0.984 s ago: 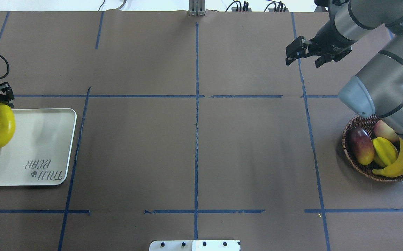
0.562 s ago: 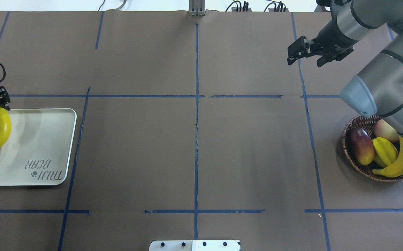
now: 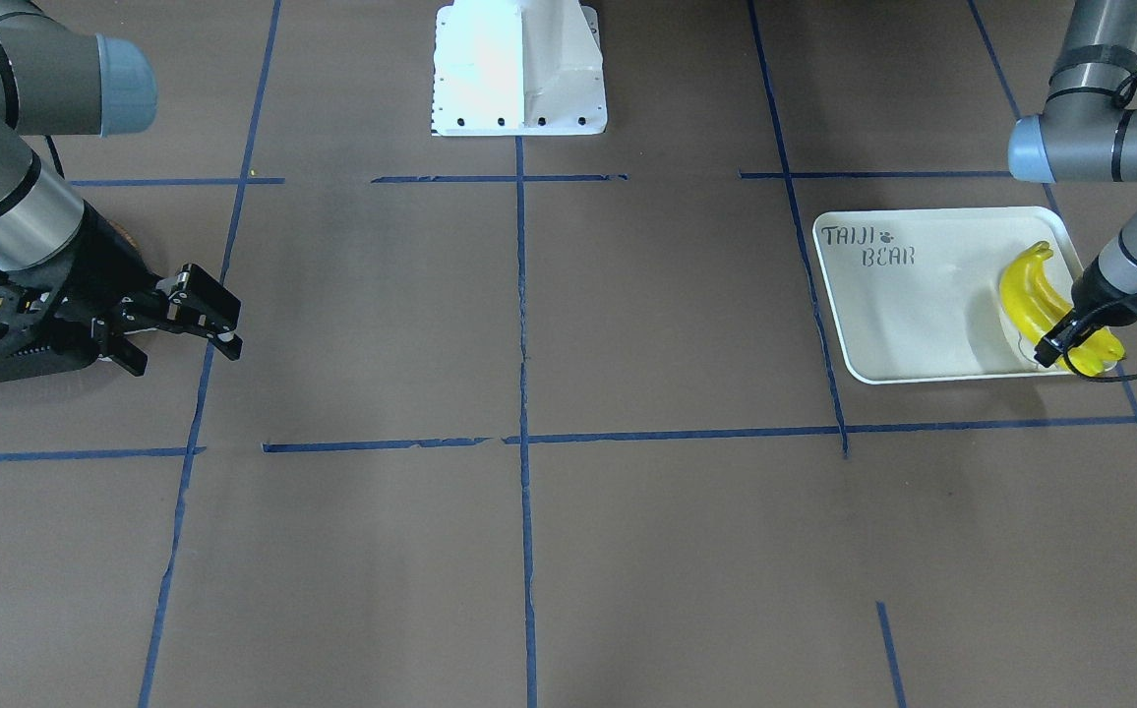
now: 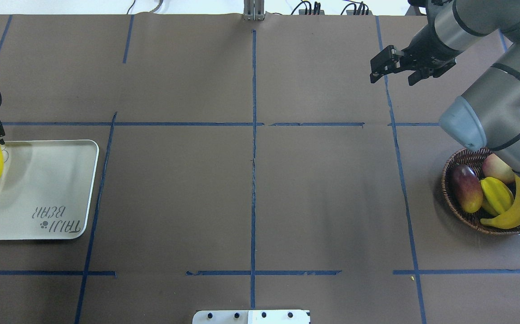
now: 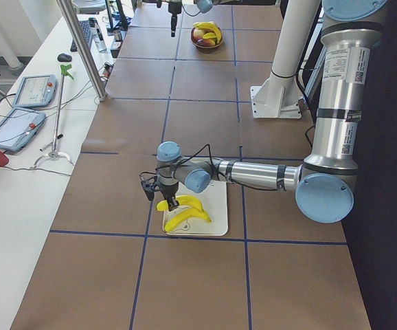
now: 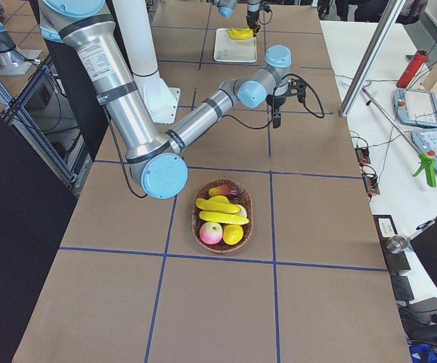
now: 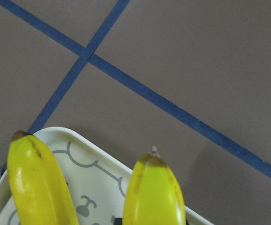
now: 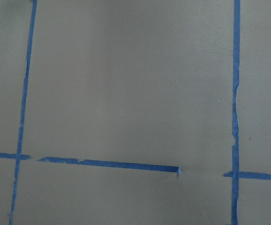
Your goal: Transfer all bananas from basket to plate
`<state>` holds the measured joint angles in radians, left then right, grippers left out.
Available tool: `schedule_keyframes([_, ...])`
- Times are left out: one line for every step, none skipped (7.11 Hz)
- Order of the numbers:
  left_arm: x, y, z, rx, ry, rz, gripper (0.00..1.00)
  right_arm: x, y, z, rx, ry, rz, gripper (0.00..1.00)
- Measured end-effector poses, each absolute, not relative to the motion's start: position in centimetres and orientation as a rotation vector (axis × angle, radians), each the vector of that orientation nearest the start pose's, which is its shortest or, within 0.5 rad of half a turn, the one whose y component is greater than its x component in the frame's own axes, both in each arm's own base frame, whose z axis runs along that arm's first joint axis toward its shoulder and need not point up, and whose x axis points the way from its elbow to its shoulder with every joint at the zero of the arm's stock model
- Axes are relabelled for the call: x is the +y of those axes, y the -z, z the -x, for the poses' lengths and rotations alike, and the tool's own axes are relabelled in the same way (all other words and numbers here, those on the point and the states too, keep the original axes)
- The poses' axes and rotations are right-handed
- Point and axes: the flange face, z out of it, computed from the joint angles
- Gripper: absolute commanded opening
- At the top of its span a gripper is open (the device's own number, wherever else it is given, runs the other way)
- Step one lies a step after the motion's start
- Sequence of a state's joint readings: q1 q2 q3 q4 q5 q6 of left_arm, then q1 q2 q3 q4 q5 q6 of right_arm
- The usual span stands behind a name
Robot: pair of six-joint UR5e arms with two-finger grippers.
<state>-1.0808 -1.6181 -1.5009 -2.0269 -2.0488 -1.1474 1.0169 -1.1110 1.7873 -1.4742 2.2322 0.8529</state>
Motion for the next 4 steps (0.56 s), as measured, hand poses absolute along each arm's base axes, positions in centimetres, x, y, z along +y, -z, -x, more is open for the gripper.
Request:
schedule_keyframes([-52.3,-63.5,-15.9,0.638,0.489,0.019,1.00,-56.6,-28.4,26.2,-0.958,-0.023,-0.164,1.00])
schedule_keyframes([-52.7,-63.4,-14.3,0.641,0.453,-0.004,1.00,-56.6,-28.4,26.0,-0.958,-0.023,-0.167,1.00])
schedule_keyframes([-52.9,-63.1,-13.3,0.662,0.428,-0.006,1.00,-56.6,-28.6,25.8,-0.955,-0.023,-0.168,1.00])
schedule_keyframes([-52.9,-62.4,-12.5,0.707,0.415,0.007,1.00,-56.6,-29.3,25.2,-0.948,-0.023,-0.168,1.00])
